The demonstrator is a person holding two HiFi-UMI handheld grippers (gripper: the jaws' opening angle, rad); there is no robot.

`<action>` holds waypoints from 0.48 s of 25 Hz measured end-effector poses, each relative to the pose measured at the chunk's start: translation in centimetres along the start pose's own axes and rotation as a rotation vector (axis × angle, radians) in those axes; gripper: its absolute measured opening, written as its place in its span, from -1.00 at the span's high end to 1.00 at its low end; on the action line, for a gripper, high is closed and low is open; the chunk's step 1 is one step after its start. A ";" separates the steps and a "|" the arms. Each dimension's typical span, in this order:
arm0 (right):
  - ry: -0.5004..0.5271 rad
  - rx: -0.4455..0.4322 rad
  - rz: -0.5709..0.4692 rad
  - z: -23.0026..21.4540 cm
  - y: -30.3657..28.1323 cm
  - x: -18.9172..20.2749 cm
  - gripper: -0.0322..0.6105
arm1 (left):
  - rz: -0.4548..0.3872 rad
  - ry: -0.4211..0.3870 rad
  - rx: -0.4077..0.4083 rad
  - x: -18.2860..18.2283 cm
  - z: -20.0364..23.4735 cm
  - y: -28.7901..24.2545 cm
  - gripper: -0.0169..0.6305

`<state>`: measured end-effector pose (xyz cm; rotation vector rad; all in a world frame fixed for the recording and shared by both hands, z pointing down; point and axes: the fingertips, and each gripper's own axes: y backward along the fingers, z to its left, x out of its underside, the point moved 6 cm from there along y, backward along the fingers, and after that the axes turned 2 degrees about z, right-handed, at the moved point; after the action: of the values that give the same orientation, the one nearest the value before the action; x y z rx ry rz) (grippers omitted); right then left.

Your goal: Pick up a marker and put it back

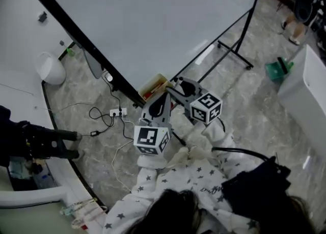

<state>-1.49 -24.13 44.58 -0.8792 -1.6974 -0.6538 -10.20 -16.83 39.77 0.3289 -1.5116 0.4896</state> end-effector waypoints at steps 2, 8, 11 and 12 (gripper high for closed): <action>0.039 0.022 0.002 0.1 0.4 -0.2 0.59 | 0.000 -0.011 0.000 -0.2 -0.5 0.1 0.94; 0.033 0.017 -0.014 1.2 1.3 -0.9 0.65 | 0.005 -0.002 -0.001 -0.6 -1.4 0.7 0.94; 0.063 0.014 0.002 1.7 1.3 -1.0 0.66 | 0.011 0.011 -0.004 0.0 -1.3 0.6 0.94; 0.071 0.014 0.003 1.8 1.3 -1.3 0.66 | 0.016 0.017 -0.007 0.1 -1.1 0.6 0.94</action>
<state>-1.21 -22.23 42.81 -0.8388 -1.6348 -0.6636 -9.55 -15.75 39.73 0.3069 -1.5001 0.4983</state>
